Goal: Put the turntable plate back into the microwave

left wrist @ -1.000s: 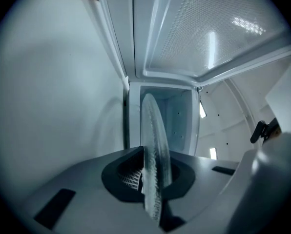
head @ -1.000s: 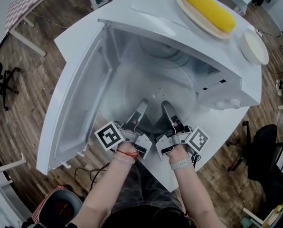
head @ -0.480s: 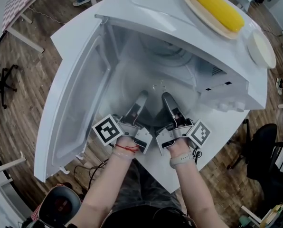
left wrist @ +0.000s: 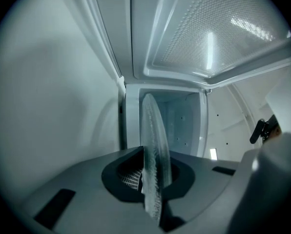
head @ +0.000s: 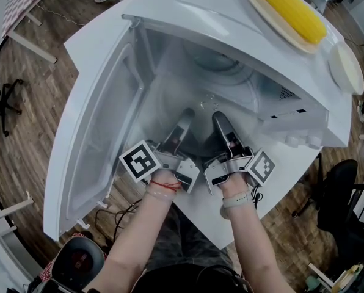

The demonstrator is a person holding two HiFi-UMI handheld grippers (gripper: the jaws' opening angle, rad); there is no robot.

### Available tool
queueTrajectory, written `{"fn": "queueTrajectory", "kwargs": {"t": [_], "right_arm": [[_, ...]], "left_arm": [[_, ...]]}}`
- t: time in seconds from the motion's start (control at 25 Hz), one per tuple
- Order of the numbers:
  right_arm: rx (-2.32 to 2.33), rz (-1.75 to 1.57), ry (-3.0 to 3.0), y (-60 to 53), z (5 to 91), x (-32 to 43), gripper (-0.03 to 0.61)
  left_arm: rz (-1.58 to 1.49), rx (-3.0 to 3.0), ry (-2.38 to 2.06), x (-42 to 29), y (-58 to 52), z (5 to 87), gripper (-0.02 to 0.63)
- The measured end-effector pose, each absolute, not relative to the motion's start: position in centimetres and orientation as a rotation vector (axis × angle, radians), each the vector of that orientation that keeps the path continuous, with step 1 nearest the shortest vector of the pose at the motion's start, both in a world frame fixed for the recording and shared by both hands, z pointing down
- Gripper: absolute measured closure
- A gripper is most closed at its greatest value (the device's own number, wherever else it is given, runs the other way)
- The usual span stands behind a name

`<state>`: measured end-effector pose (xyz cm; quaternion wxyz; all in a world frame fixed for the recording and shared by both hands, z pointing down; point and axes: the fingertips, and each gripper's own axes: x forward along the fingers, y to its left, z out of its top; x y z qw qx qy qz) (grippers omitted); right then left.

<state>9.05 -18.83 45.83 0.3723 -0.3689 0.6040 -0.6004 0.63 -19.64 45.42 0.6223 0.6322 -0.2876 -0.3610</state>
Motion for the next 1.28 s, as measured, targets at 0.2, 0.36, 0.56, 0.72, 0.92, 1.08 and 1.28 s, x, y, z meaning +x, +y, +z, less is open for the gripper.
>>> {"fn": "queueTrajectory", "kwargs": {"t": [0.2, 0.36, 0.56, 0.72, 0.92, 1.08, 1.28], "right_arm": [[-0.942, -1.539, 1.550, -19.5, 45.7, 9.0, 0.526], [-0.942, -1.536, 1.563, -19.9, 45.6, 8.9, 0.526], [-0.948, -1.543, 1.565, -20.7, 45.5, 8.8, 0.525], [-0.955, -1.542, 1.558, -21.0, 45.5, 8.9, 0.526], [-0.969, -1.533, 1.484, -21.4, 45.6, 9.7, 0.531], [-0.941, -1.520, 1.463, -21.2, 45.4, 9.8, 0.531], [-0.912, -1.507, 1.407, -19.9, 45.4, 10.3, 0.529]], "left_arm": [[-0.836, 1.448, -0.662, 0.6, -20.3, 45.3, 0.583], [-0.848, 1.453, -0.665, 0.4, -20.6, 45.3, 0.583], [-0.857, 1.440, -0.663, 0.3, -21.4, 45.3, 0.583], [-0.859, 1.434, -0.655, 0.4, -21.7, 45.4, 0.583], [-0.890, 1.400, -0.650, 0.3, -22.3, 45.3, 0.583], [-0.878, 1.394, -0.645, 0.4, -22.3, 45.3, 0.583], [-0.902, 1.338, -0.628, 0.4, -22.3, 45.3, 0.583]]}}
